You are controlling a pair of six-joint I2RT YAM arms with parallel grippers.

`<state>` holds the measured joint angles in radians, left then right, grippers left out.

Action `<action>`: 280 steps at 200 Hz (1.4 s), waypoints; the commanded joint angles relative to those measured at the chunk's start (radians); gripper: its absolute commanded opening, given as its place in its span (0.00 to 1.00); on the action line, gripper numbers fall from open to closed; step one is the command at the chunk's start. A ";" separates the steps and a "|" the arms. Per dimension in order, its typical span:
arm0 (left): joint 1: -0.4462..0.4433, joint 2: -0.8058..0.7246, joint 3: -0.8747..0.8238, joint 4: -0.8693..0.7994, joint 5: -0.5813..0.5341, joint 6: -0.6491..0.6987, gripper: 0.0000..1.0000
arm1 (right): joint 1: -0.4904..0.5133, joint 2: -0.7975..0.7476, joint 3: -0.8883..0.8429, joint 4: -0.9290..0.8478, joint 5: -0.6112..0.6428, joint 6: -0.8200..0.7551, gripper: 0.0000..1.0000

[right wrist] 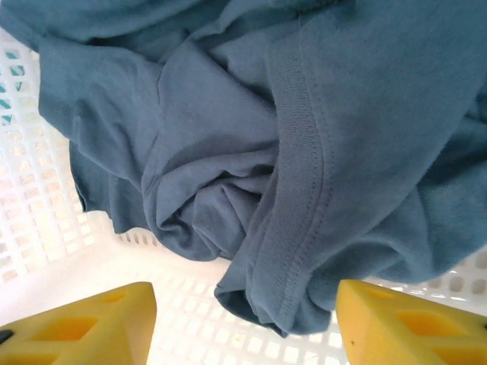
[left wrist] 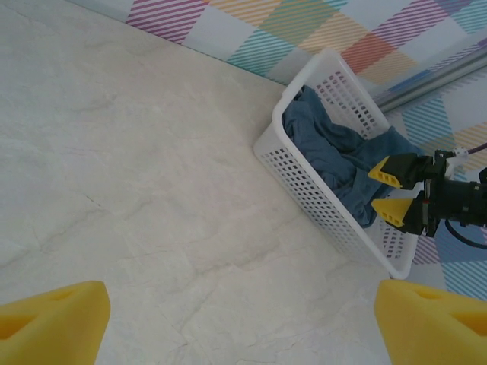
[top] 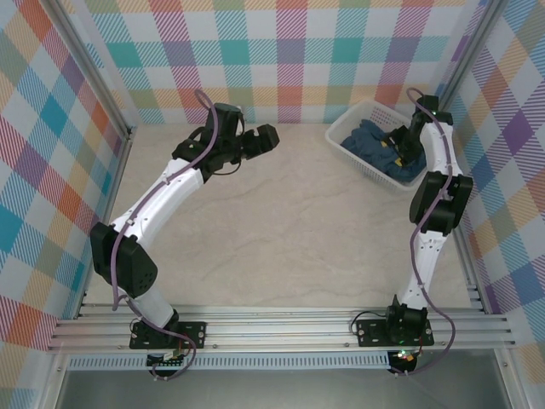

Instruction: Fold and stack the t-shirts

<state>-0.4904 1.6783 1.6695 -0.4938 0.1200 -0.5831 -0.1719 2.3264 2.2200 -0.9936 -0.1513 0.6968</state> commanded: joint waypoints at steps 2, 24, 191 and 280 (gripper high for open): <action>-0.013 -0.021 -0.002 -0.020 0.003 0.018 0.89 | -0.005 0.049 0.042 -0.044 -0.030 0.084 0.58; -0.013 -0.027 -0.005 -0.033 -0.008 0.025 0.89 | -0.005 0.076 0.045 -0.045 -0.030 0.116 0.54; -0.016 -0.037 -0.007 -0.113 -0.137 0.031 0.84 | 0.225 -0.390 0.280 0.421 0.090 -0.259 0.00; -0.012 -0.161 -0.016 -0.421 -0.640 -0.042 0.89 | 0.480 -0.357 0.551 0.561 -0.237 -0.086 0.00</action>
<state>-0.4953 1.6039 1.6630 -0.8097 -0.3363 -0.5892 0.2295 1.9255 2.7632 -0.4862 -0.2771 0.5400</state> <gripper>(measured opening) 0.882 0.048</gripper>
